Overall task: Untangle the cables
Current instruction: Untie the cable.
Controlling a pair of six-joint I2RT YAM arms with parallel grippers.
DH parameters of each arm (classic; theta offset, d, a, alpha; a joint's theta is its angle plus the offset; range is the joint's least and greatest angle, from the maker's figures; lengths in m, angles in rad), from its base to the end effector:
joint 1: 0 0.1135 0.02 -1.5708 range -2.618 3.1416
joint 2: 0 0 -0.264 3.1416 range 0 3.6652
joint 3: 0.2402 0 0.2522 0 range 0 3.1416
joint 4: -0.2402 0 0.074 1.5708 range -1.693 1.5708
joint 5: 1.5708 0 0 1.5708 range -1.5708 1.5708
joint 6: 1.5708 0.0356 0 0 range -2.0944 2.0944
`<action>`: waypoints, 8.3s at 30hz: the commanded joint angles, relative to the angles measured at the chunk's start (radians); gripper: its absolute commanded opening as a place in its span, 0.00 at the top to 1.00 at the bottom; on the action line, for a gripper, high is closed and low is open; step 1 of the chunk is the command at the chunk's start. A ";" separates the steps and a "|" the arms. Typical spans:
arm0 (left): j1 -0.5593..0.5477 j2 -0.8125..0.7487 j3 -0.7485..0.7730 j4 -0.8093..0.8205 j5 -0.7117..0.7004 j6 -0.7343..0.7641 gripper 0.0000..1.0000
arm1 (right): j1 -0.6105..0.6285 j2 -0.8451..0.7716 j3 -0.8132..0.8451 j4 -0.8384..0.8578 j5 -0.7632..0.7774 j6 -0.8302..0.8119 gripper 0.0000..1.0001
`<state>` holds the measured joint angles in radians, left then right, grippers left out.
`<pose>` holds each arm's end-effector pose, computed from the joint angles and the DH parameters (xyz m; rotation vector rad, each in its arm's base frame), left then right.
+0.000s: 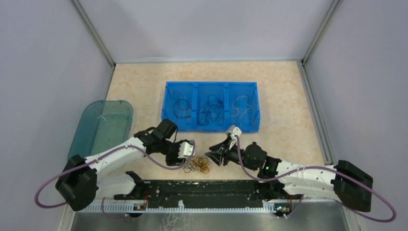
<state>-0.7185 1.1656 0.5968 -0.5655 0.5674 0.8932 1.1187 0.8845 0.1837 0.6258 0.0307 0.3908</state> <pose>0.1369 -0.1451 0.1805 1.9748 1.6646 -0.6987 0.0831 0.1685 0.1974 -0.6066 1.6634 1.1054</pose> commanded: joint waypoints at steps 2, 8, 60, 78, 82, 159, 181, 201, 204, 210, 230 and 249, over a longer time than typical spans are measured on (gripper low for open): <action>-0.006 -0.001 0.013 0.052 -0.039 -0.015 0.46 | 0.010 -0.028 0.030 0.044 0.008 -0.017 0.60; -0.006 0.006 0.040 0.004 0.033 -0.017 0.65 | 0.010 -0.044 0.015 0.046 0.019 -0.009 0.62; -0.007 -0.036 0.948 -0.448 0.219 -0.039 1.00 | 0.004 0.214 0.385 0.272 -0.055 -0.155 0.28; -0.007 0.018 1.242 -0.360 0.333 -0.191 0.99 | 0.004 0.402 0.252 0.473 -0.089 -0.012 0.65; -0.007 0.022 1.303 -0.305 0.311 -0.196 0.99 | 0.004 0.401 0.189 0.500 -0.085 0.021 0.69; -0.007 -0.189 0.902 0.011 0.119 -0.334 0.00 | -0.005 0.109 0.563 0.185 -0.208 -0.094 1.00; 0.007 -0.290 0.540 0.228 0.382 -0.812 0.20 | 0.004 0.142 0.633 0.297 -0.169 0.004 1.00; 0.038 -0.294 0.410 0.447 0.464 -1.115 0.33 | 0.049 0.345 0.732 0.453 -0.164 0.089 1.00; 0.041 -0.302 0.401 0.464 0.458 -1.121 0.34 | 0.057 0.357 0.745 0.444 -0.169 0.092 1.00; 0.052 -0.307 0.415 0.473 0.431 -1.118 0.53 | 0.062 0.367 0.753 0.425 -0.182 0.114 1.00; 0.106 -0.332 0.376 0.536 0.420 -1.212 1.00 | 0.067 0.354 0.791 0.341 -0.147 0.197 0.59; 0.119 -0.296 0.415 0.760 0.608 -1.459 1.00 | -0.197 0.080 0.624 0.017 -0.766 0.422 0.35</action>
<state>-0.6060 0.8684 0.9840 0.1032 1.1522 -0.5060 0.9318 0.9455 0.8047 0.6460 -0.5957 0.7547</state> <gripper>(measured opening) 0.007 0.679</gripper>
